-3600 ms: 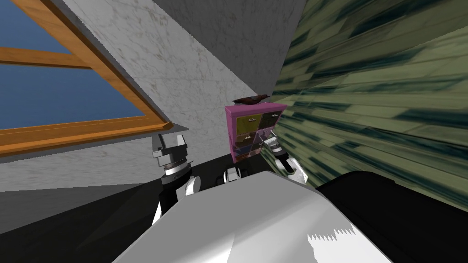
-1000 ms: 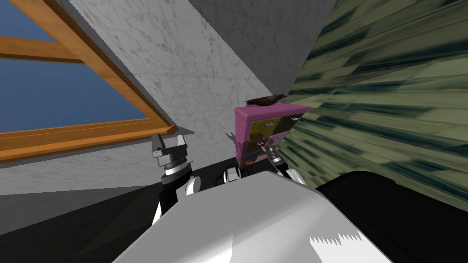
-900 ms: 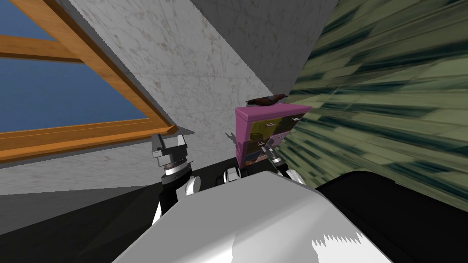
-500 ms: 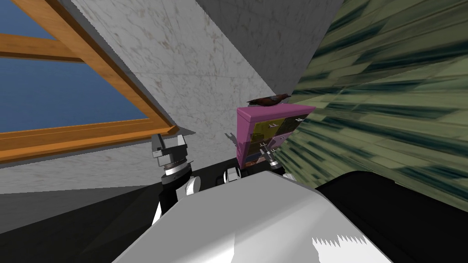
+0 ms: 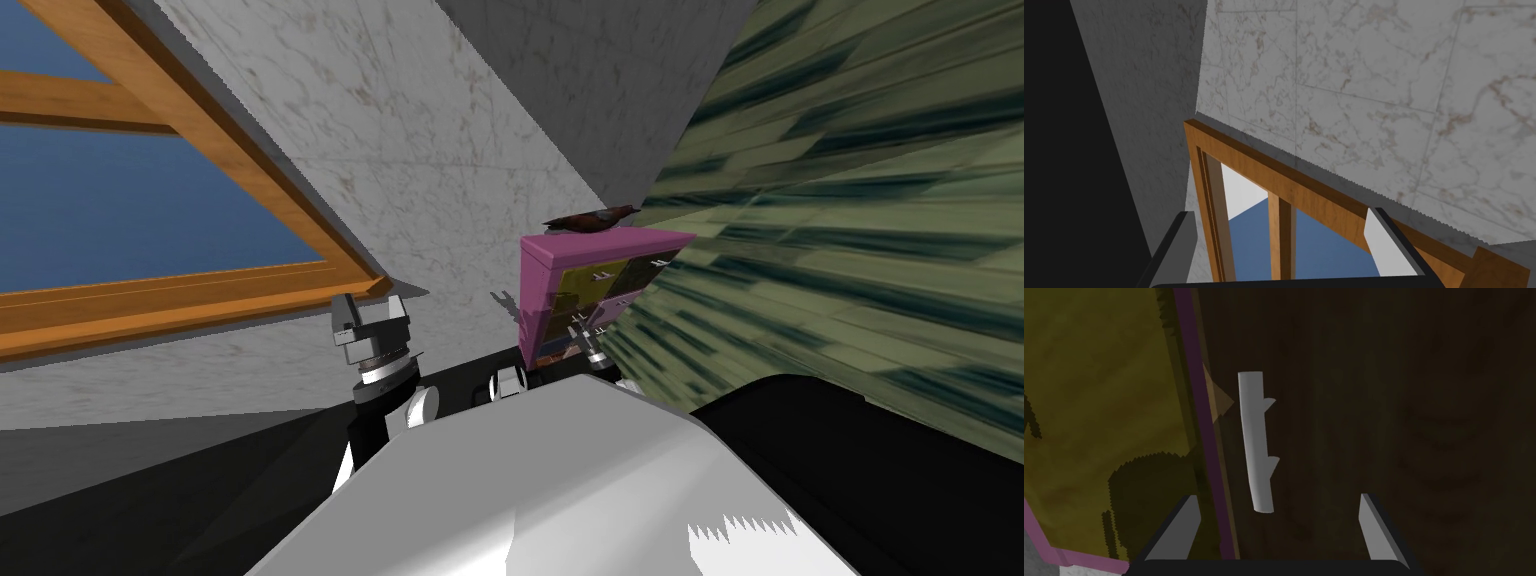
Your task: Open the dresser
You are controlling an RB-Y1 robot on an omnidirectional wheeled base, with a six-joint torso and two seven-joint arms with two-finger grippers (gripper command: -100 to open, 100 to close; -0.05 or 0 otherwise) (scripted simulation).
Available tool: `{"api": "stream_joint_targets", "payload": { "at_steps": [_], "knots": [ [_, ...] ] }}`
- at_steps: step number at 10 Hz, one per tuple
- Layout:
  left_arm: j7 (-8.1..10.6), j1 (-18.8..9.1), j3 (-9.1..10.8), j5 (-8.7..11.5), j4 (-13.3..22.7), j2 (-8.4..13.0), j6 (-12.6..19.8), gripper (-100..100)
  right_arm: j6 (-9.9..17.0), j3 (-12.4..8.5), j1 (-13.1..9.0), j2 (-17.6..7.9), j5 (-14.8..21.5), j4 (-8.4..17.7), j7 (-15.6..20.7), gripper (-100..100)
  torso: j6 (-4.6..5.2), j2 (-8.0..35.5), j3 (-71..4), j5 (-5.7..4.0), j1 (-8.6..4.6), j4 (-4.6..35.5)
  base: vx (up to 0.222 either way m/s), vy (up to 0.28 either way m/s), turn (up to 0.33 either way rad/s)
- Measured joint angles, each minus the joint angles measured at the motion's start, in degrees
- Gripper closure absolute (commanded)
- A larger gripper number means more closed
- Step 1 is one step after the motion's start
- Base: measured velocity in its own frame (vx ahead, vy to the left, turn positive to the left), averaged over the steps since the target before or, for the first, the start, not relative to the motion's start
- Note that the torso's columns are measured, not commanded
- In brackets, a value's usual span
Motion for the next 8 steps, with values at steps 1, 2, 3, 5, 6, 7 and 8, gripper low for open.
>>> {"api": "stream_joint_targets", "payload": {
  "at_steps": [1, 2, 3, 5, 6, 7, 8],
  "knots": [
    [0.00, -0.01, 0.00, 0.00, 0.00, 0.00, 0.00, 0, 0.22, 0.01, 0.00, -0.04, 0.02, -0.13, -0.23, 100, -0.02, 0.08, 0.06, -0.04, -0.12, 0.03, -0.034, -0.036, 0.063],
    [0.00, -0.01, 0.00, 0.00, 0.00, 0.01, 0.00, 0, -0.26, 0.21, 0.34, 0.77, 0.11, 0.05, 0.42, 100, -0.03, 0.20, 0.13, -0.08, -0.26, 0.06, -0.021, -0.024, 0.017],
    [0.00, -0.01, 0.00, 0.00, 0.01, 0.01, 0.00, 0, -0.40, 0.25, 0.38, 0.88, 0.13, 0.08, 0.62, 100, -0.01, 0.10, 0.09, -0.06, -0.15, 0.05, -0.112, 0.019, -0.048],
    [0.00, -0.03, 0.00, 0.00, 0.01, 0.00, 0.01, 0, -0.32, 0.14, 0.85, 0.29, -0.02, -0.69, -0.25, 100, -0.02, 0.37, 0.25, 0.02, 0.08, 0.12, -0.174, 0.020, -0.032],
    [0.00, -0.03, 0.00, 0.00, 0.01, 0.00, 0.01, 0, -0.30, 0.09, 1.03, 0.05, -0.08, -0.96, -0.62, 100, -0.02, 0.21, 0.15, -0.02, -0.07, 0.08, -0.184, -0.003, -0.033],
    [0.00, -0.03, 0.00, 0.00, 0.01, 0.00, 0.01, 0, -0.34, -0.01, 1.19, -0.30, -0.19, -1.14, -0.99, 100, -0.02, 0.10, 0.07, -0.05, -0.13, 0.04, -0.090, 0.001, -0.011],
    [0.00, -0.02, 0.00, 0.00, 0.01, 0.00, 0.01, 0, -0.36, -0.03, 1.23, -0.34, -0.21, -1.15, -1.08, -100, -0.04, -0.26, -0.12, -0.04, -0.10, -0.05, -0.018, 0.000, 0.004]
  ]
}}
